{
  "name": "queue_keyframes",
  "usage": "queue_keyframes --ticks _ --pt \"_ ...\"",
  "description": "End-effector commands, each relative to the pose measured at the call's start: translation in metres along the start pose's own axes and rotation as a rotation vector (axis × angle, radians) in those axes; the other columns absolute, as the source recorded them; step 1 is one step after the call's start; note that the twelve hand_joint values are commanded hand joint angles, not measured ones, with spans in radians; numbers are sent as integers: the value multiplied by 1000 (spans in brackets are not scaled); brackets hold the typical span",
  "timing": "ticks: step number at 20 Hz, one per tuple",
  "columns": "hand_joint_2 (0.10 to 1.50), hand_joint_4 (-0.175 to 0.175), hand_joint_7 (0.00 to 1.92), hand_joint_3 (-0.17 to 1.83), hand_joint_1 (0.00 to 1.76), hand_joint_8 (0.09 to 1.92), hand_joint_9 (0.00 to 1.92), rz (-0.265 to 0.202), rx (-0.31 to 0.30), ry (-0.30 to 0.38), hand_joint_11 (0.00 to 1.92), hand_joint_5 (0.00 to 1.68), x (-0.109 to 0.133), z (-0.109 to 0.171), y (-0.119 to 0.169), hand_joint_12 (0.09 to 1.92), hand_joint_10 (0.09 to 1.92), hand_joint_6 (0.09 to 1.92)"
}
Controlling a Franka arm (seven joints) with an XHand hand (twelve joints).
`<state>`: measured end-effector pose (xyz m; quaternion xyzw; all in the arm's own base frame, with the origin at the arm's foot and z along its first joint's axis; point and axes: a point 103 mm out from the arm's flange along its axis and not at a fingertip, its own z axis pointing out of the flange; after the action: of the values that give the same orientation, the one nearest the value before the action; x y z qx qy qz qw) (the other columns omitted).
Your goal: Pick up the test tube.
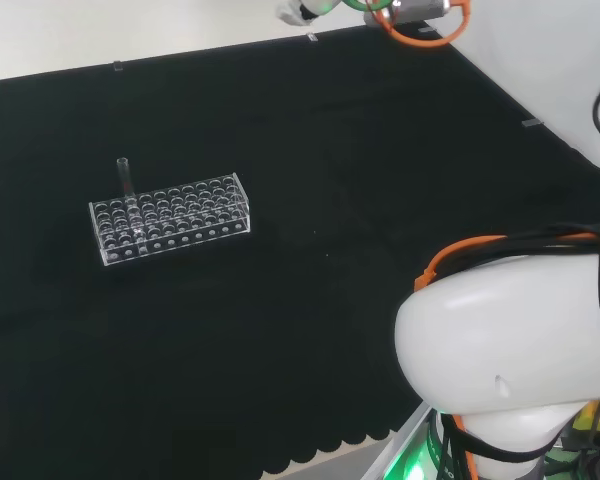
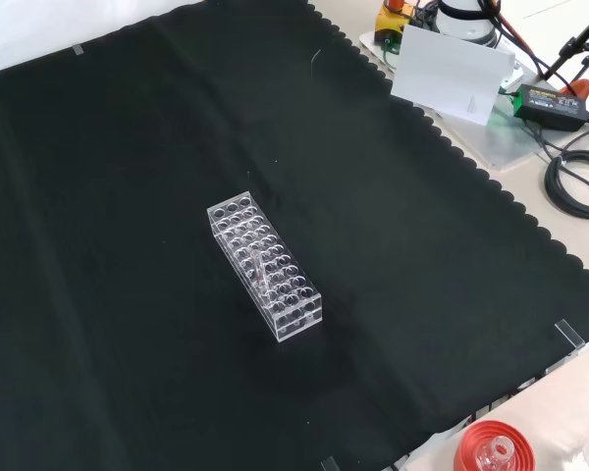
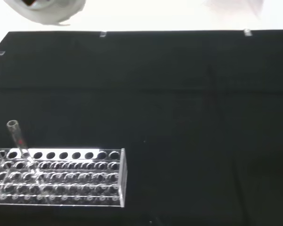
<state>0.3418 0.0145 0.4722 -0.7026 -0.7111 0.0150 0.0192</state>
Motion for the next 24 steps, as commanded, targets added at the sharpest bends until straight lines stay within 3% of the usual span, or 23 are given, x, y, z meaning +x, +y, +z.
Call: queue_keyframes --ticks 1,12,24 --pt "665 -18 11 480 754 792 35 -121 3 33 0 128 27 16 57 1558 1019 87" --pt "660 -30 77 540 874 838 110 -203 93 53 3 181 53 64 140 1596 1013 87" --pt "638 -30 85 583 881 844 121 -312 224 68 11 188 96 126 195 1595 1011 87"
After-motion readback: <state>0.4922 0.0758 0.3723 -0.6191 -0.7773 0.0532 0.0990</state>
